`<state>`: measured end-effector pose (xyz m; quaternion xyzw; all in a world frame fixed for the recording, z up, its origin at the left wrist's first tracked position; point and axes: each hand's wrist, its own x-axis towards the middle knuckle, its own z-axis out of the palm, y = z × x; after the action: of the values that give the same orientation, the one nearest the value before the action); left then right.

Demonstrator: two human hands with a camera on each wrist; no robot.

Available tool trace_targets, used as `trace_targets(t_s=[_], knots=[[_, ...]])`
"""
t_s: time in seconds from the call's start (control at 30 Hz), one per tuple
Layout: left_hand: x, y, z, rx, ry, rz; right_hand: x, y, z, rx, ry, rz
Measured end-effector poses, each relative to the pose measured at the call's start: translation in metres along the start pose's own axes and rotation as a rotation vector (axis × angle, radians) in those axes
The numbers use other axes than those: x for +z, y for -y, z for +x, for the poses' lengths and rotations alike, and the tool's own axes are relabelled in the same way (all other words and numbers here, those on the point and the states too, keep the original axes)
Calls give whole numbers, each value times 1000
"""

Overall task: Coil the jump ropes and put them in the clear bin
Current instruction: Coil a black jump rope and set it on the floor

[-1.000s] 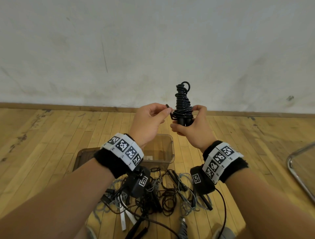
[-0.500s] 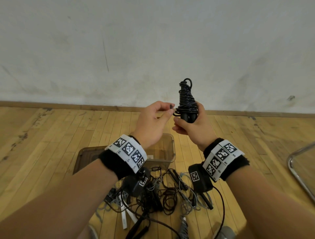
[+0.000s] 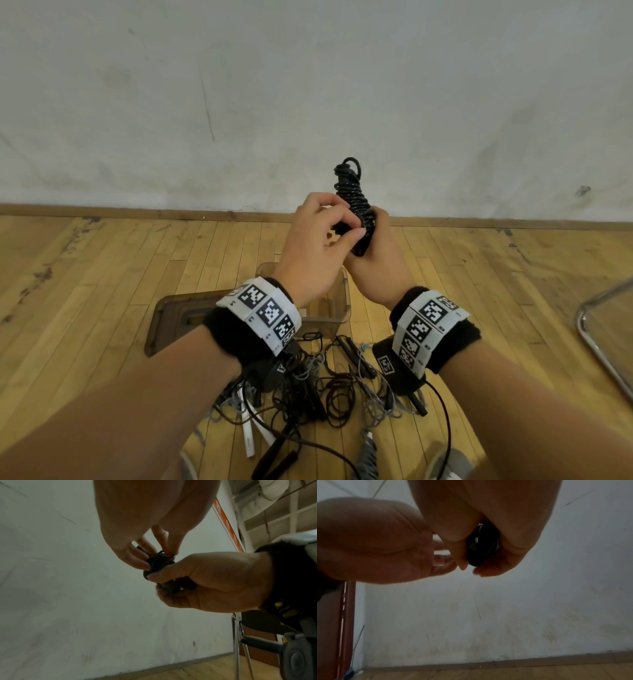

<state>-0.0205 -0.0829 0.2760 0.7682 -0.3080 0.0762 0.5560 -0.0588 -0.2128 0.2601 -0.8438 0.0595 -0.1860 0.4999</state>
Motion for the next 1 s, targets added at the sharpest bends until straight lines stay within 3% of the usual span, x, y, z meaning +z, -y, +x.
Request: trace_targets(t_s=[0.13,0.3,0.5,0.67,1.0], knots=[[-3,2,2,-68,15,7,-5,1,0,26,19,-11],[-10,6,5,-125,-2,46,-8,6,-3,73,130,224],[-7,6,2,-145,-79,112,-4,7,-1,74,120,164],[-11,8,6,-210,-127,-83,-8,6,1,128,137,199],[-24,17,15,-217,39,-120,-12,9,-4,144,168,150]])
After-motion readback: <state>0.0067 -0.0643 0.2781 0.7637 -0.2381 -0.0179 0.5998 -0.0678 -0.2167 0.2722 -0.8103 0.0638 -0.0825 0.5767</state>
